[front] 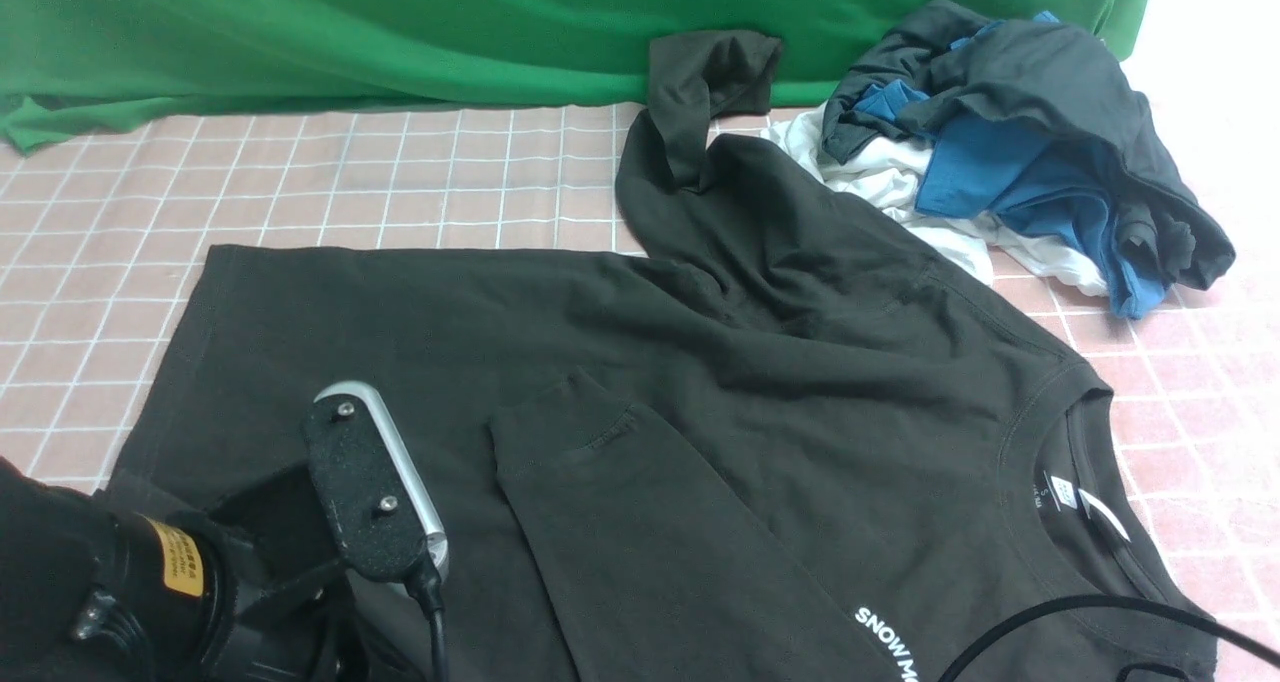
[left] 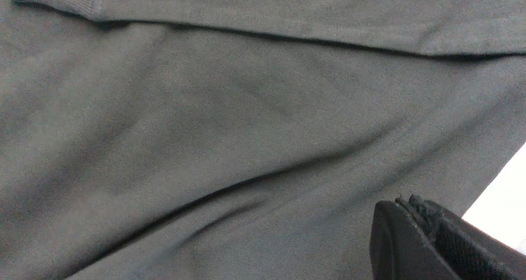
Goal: Fold a long-sleeved shirt over a pink coffee tablecloth.
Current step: 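Pull a dark sweatshirt from the pile and spread it flat on the table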
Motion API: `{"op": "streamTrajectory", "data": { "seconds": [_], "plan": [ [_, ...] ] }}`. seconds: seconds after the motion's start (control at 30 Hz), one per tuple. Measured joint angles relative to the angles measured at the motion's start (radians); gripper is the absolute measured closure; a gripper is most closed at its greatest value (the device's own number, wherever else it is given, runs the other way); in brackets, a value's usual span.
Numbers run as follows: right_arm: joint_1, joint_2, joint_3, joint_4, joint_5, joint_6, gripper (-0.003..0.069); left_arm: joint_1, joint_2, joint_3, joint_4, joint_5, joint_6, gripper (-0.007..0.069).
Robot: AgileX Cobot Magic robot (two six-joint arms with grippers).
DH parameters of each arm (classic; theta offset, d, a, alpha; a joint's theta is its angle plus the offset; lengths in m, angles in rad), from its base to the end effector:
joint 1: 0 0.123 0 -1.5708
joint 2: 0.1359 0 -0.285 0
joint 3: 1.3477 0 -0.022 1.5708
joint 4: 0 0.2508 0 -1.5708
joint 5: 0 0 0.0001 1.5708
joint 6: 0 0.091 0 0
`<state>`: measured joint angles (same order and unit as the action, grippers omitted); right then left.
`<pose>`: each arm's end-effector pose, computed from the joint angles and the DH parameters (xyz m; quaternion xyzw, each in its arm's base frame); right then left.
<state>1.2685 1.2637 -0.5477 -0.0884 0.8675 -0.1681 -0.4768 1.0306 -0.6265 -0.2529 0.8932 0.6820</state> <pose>0.0577 0.1643 0.1836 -0.6776 0.7337 -0.0102 0.0499 0.1391 -0.0919 0.2447 0.4840 0.8496 -0.0920 0.1884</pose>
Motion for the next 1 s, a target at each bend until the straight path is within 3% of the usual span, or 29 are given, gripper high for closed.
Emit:
{"op": "streamTrajectory", "data": {
  "seconds": [0.17, 0.23, 0.33, 0.37, 0.4, 0.43, 0.47, 0.53, 0.63, 0.77, 0.87, 1.0],
  "plan": [
    [0.0, -0.002, 0.0, 0.004, -0.014, 0.0, 0.0601, 0.0, 0.0, 0.0, 0.0, 0.002, 0.001, 0.0606],
    [0.0, -0.002, 0.0, 0.013, -0.014, 0.002, 0.0561, 0.0, 0.0, 0.0, 0.0, 0.011, 0.001, 0.0606],
    [0.0, -0.002, 0.0, 0.026, -0.015, 0.012, 0.0451, 0.0, 0.0, 0.0, 0.0, 0.026, 0.001, 0.0606],
    [0.0, -0.002, 0.0, 0.029, -0.015, 0.019, 0.0319, 0.0, 0.0, 0.0, 0.002, 0.035, 0.001, 0.0606],
    [0.0, -0.002, 0.0, 0.029, -0.015, 0.02, 0.0258, 0.0, 0.0, 0.0, 0.005, 0.038, 0.0, 0.0606],
    [0.0, -0.002, 0.0, 0.029, -0.014, 0.022, 0.0244, 0.0, 0.0, 0.0, 0.007, 0.038, -0.003, 0.0606],
    [0.0, -0.002, -0.005, 0.029, -0.006, 0.025, 0.0137, 0.0, 0.0, 0.0, 0.022, 0.049, -0.023, 0.0606],
    [0.0, -0.002, -0.021, 0.026, 0.015, 0.048, 0.0092, 0.0, 0.0, -0.012, 0.05, 0.079, -0.084, 0.0606],
    [0.0, -0.002, -0.071, -0.015, 0.041, 0.109, 0.0134, 0.0, 0.0, -0.043, 0.141, 0.166, -0.199, 0.0606],
    [0.0, -0.001, -0.15, -0.065, 0.033, 0.168, 0.0262, 0.032, 0.0, -0.051, 0.182, 0.257, -0.251, 0.0606],
    [0.0, -0.001, -0.184, -0.073, -0.001, 0.177, 0.0319, 0.111, 0.0, -0.051, 0.127, 0.273, -0.22, 0.0606],
    [0.0, -0.001, -0.195, -0.084, -0.035, 0.177, 0.0339, 0.194, 0.0, -0.051, 0.007, 0.275, -0.03, 0.0606]
  ]
}}
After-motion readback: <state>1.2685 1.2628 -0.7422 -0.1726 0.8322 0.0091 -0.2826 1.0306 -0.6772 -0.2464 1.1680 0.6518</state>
